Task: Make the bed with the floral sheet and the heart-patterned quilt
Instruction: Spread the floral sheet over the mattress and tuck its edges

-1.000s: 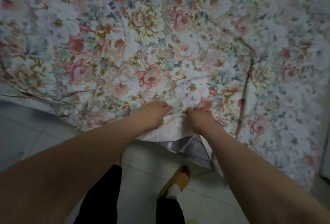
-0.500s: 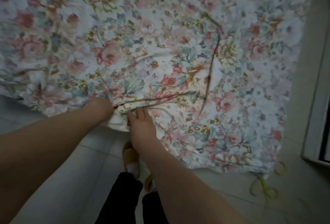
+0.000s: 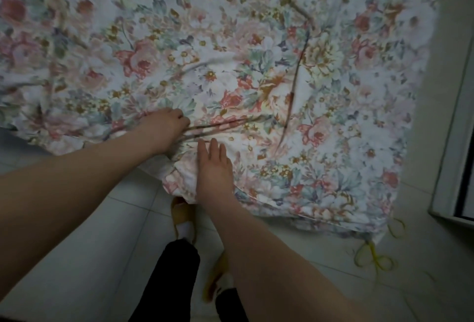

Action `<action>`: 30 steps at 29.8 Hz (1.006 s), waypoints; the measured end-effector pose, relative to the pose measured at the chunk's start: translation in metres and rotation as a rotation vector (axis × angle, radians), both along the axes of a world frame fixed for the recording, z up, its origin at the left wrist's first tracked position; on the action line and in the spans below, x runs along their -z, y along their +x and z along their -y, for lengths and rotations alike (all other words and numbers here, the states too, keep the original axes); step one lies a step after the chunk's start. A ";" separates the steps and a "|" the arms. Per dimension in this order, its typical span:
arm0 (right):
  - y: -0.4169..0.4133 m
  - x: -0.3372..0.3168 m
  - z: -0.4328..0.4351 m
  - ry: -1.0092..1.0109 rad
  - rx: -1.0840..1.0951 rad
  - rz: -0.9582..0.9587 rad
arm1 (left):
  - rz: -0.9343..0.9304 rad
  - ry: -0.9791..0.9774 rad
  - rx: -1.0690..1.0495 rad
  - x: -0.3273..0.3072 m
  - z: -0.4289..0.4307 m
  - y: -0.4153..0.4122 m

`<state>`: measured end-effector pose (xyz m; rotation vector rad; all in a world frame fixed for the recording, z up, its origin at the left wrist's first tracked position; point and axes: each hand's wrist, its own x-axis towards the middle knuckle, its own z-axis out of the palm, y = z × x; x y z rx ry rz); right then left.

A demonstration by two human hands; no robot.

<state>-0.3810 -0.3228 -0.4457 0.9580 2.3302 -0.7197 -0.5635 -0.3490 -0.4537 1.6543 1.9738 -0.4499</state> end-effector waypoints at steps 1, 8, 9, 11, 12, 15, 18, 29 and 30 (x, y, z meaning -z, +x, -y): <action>-0.001 -0.001 -0.001 -0.004 -0.011 -0.003 | 0.033 0.052 -0.025 0.002 0.000 0.004; 0.032 0.006 -0.045 -0.048 0.001 0.053 | 0.086 0.267 0.032 0.018 0.004 0.067; 0.039 0.005 -0.052 -0.109 0.004 0.073 | 0.053 0.187 0.086 0.016 0.006 0.078; 0.046 -0.004 -0.057 -0.175 -0.012 0.083 | -0.041 -0.005 0.170 0.010 0.008 0.085; 0.054 -0.006 -0.058 -0.180 -0.030 0.076 | -0.067 -0.060 0.157 0.009 0.010 0.090; 0.083 -0.012 -0.052 -0.178 -0.012 0.005 | -0.022 0.045 0.024 0.011 0.019 0.109; 0.113 -0.005 -0.056 -0.151 0.064 -0.097 | -0.154 -0.054 0.001 0.014 0.004 0.132; 0.144 0.016 -0.071 0.081 -0.249 0.008 | -0.092 0.106 0.018 0.033 0.027 0.151; 0.143 0.017 -0.070 0.099 -0.251 0.003 | -0.126 0.072 0.006 0.034 0.032 0.148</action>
